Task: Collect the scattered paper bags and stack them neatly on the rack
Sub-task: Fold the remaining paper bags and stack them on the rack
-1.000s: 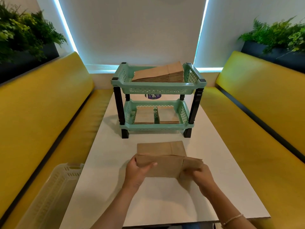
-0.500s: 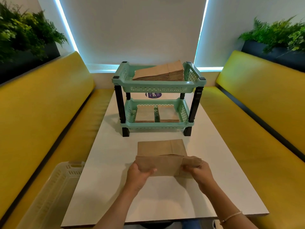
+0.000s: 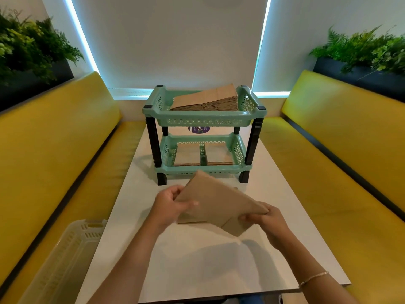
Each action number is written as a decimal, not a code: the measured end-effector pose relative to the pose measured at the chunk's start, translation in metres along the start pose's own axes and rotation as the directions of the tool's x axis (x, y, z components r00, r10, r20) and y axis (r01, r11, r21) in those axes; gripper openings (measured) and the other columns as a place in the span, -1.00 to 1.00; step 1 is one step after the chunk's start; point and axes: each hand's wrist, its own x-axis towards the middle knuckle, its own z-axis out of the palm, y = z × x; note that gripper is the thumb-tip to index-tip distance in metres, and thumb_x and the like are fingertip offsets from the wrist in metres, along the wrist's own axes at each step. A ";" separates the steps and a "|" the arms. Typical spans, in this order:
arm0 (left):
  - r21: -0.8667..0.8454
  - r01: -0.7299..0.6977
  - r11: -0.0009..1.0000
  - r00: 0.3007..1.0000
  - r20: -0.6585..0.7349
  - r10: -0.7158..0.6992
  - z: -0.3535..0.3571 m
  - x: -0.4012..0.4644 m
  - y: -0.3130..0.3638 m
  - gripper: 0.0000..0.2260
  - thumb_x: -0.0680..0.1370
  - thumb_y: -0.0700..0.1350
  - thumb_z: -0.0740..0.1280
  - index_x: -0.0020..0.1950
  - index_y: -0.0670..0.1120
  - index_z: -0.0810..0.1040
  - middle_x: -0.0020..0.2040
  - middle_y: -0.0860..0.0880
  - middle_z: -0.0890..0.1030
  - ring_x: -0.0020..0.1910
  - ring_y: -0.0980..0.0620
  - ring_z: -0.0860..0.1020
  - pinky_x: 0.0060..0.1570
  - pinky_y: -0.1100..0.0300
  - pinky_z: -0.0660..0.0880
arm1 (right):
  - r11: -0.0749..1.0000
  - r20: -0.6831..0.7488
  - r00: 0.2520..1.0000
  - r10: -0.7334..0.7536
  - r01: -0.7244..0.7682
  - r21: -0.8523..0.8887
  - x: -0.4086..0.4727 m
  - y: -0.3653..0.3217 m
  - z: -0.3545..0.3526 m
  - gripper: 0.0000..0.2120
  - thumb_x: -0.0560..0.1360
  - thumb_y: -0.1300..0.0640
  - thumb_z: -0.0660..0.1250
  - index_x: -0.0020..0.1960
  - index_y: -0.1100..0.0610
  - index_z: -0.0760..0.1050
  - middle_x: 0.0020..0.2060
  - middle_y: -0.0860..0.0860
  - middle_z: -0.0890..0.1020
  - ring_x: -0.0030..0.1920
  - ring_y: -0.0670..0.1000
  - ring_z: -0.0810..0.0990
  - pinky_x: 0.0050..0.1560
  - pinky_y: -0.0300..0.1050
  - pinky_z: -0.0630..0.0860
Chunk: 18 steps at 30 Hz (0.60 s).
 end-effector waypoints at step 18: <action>-0.075 0.168 0.983 0.984 0.072 -0.163 0.057 -0.014 -0.057 -0.65 0.32 -0.28 0.54 -0.03 0.04 0.54 -0.09 0.07 0.65 -0.03 0.06 0.61 -0.06 0.28 0.53 | 0.965 0.045 0.998 0.045 -0.032 -0.262 -0.004 0.042 0.044 -0.83 0.31 0.36 0.34 -0.13 0.21 0.61 -0.20 0.24 0.66 -0.15 0.24 0.62 -0.05 0.22 0.56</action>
